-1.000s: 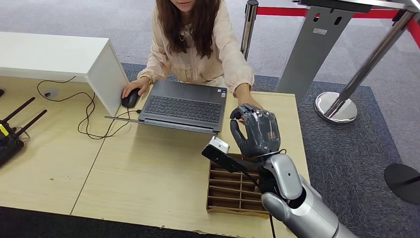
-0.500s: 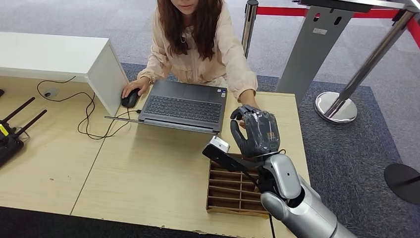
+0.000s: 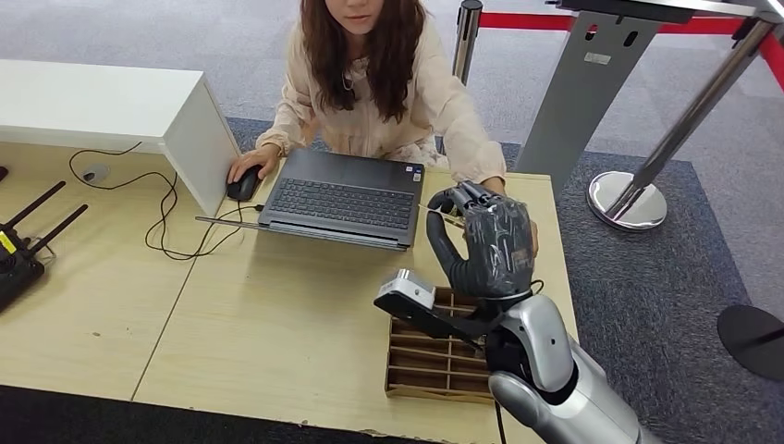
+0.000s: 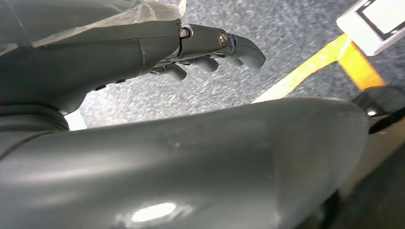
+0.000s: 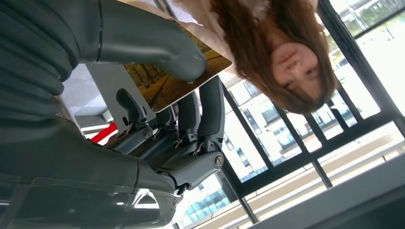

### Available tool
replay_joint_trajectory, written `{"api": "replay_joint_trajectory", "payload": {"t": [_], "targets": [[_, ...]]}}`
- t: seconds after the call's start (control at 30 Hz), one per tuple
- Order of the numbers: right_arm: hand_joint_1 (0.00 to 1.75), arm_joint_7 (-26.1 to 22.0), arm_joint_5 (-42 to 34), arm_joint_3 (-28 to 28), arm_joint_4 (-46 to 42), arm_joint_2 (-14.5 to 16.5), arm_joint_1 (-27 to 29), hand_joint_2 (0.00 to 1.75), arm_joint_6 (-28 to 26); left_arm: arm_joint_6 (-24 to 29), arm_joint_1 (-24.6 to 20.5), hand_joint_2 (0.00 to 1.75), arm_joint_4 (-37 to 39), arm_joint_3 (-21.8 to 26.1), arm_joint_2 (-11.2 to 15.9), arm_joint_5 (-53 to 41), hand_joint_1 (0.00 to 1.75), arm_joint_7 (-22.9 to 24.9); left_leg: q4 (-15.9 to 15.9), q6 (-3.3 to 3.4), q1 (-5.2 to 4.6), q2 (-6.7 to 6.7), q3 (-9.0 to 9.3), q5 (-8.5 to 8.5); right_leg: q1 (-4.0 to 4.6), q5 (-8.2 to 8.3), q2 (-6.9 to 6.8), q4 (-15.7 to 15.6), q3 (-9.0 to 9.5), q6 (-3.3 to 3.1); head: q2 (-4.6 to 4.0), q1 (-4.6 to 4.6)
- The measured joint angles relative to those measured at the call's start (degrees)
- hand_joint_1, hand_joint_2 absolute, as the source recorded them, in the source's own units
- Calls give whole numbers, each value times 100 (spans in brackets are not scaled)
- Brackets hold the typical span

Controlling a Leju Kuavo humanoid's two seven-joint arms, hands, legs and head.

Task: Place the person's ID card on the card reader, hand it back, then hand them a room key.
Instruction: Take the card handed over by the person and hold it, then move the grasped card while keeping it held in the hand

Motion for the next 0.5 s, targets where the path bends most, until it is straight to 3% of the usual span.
{"api": "replay_joint_trajectory", "payload": {"t": [0.5], "targets": [[140,-83,395,-213,-1134,-151,471,175,-300,-30,7,0,-1,0,76,74,0,169,0,0,0,0,3,1,0,2,0,0,1,-2,0,1]]}}
